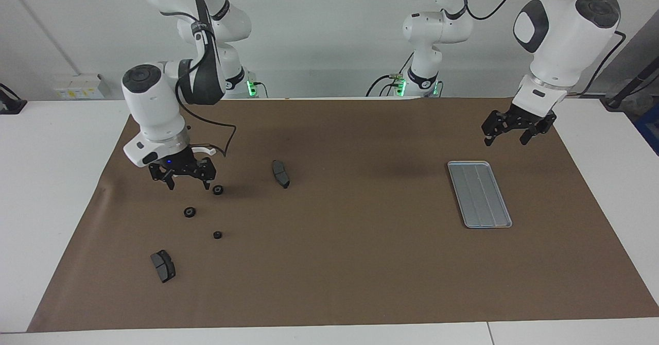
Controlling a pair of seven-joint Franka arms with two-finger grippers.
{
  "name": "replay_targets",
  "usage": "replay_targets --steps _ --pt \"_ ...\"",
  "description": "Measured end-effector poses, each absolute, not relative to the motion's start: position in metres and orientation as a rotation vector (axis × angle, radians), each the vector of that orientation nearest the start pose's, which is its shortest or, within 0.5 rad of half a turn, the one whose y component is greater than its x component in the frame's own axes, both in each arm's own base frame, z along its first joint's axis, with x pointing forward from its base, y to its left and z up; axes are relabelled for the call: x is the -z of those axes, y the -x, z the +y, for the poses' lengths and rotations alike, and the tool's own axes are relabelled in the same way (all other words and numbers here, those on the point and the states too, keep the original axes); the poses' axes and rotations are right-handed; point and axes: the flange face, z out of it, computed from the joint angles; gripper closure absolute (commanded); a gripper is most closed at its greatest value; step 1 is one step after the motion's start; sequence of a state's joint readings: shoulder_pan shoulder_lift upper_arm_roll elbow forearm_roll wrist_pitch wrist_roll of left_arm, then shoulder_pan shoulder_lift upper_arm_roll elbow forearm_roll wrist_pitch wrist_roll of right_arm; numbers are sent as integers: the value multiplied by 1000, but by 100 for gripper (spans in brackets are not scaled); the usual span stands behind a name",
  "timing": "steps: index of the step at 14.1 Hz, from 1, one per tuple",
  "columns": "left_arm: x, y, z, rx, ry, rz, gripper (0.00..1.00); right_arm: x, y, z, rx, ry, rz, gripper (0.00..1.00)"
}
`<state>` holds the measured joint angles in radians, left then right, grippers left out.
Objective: Place bearing gear from tray to pile
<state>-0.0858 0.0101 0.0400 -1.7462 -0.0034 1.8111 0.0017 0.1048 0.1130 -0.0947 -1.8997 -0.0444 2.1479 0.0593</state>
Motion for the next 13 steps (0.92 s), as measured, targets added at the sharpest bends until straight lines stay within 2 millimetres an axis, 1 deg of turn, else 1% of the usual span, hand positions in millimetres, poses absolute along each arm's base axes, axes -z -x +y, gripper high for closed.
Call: replay_targets --steps 2,5,7,8,9,10,11,13 --pt "-557 -571 -27 88 3144 73 0 -491 -598 -14 196 3180 99 0" --pt "-557 -571 -27 89 3144 73 0 -550 -581 -42 134 3180 183 0" --pt "-557 -571 -27 89 3144 73 0 -588 -570 -53 103 3179 219 0" --pt "-557 -571 -27 89 3144 73 0 -607 -565 -55 81 3179 228 0" --pt "-557 -571 -27 89 3144 73 0 -618 -561 -54 62 3179 230 0" --pt "-557 -571 -27 90 3144 72 0 -624 -557 -54 45 3178 230 0" --pt "-557 -571 -27 90 3144 72 0 -623 -555 -53 24 3178 230 0" --pt "-557 -571 -27 90 3144 72 0 -616 -553 -53 -12 3177 229 0"
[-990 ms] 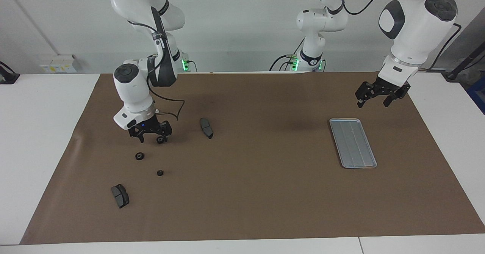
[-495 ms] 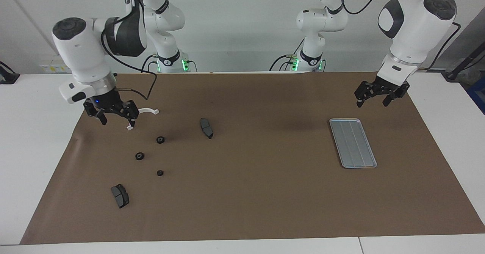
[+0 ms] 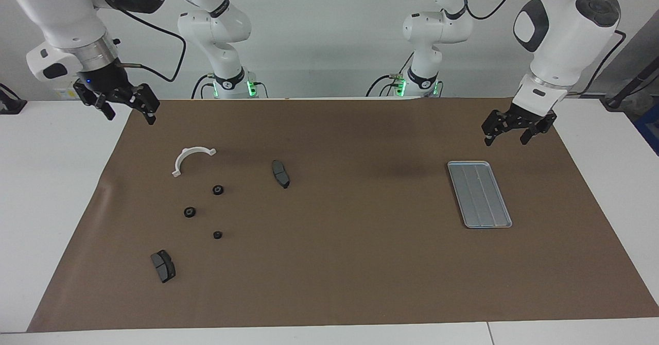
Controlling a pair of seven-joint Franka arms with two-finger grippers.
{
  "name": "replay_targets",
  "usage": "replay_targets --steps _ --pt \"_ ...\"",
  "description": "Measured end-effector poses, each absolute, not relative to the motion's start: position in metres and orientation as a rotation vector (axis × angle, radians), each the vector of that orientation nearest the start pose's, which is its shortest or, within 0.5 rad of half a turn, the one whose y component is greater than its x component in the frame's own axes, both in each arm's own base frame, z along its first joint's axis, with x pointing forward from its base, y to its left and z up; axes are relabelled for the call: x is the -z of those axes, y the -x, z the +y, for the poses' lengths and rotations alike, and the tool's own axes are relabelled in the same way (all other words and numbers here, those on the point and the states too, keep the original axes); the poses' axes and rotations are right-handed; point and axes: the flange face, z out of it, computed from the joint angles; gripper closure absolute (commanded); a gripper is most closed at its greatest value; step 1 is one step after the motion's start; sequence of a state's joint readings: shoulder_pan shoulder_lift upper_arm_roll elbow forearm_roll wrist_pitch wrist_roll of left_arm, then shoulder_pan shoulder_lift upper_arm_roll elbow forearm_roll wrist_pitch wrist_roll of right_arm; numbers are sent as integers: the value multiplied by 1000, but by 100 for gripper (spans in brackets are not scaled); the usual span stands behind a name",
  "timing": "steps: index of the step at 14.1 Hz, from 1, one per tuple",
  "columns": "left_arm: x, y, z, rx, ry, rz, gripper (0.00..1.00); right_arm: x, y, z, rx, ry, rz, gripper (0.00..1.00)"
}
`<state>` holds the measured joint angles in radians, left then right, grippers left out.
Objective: Place bearing gear from tray to pile
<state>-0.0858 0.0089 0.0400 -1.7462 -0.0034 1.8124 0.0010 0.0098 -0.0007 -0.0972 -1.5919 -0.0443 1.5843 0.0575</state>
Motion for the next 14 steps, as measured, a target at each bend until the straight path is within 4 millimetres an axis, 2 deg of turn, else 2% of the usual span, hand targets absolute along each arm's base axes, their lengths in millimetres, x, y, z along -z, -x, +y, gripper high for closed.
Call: replay_targets --steps 4,14 --pt "-557 -571 -27 90 3144 72 0 -609 -551 -53 -52 3177 228 0" --pt "-558 -571 -27 91 3144 72 0 -614 -548 -49 -39 3177 218 0"
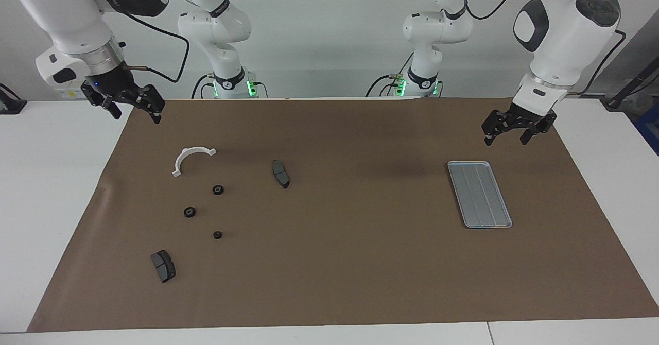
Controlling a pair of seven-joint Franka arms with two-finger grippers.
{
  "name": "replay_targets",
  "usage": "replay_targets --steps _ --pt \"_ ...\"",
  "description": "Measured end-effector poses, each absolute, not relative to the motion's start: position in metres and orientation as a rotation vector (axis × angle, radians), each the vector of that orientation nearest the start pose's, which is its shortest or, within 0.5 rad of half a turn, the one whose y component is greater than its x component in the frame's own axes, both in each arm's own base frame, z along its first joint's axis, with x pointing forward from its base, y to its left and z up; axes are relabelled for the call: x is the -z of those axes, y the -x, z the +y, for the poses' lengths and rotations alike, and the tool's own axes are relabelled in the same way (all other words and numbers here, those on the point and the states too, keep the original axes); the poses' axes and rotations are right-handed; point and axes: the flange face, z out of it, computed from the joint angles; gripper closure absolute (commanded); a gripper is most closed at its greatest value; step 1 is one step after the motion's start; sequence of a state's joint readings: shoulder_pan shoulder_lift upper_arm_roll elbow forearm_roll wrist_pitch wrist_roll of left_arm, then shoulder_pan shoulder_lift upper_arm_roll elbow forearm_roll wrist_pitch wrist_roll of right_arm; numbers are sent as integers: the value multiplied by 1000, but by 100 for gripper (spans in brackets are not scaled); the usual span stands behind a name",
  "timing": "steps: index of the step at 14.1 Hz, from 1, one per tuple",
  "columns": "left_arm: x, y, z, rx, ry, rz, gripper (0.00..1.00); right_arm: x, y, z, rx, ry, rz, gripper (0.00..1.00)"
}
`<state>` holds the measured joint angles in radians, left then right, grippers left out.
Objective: Place bearing gear from tray to pile
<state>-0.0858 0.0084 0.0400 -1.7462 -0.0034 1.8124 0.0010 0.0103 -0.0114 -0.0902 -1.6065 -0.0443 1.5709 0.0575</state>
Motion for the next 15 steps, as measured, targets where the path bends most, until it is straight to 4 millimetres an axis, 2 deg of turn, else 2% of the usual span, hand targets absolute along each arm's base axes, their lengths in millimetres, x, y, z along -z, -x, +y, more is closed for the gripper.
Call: replay_targets --steps 3,7,15 --pt "-558 -571 -27 91 3144 73 0 -616 -547 -46 -34 3177 211 0" --pt "-558 -571 -27 92 3144 73 0 -617 -548 -24 -29 3180 189 0" --pt "-561 -571 -27 106 3144 73 0 -623 -545 -24 -10 3180 164 0"
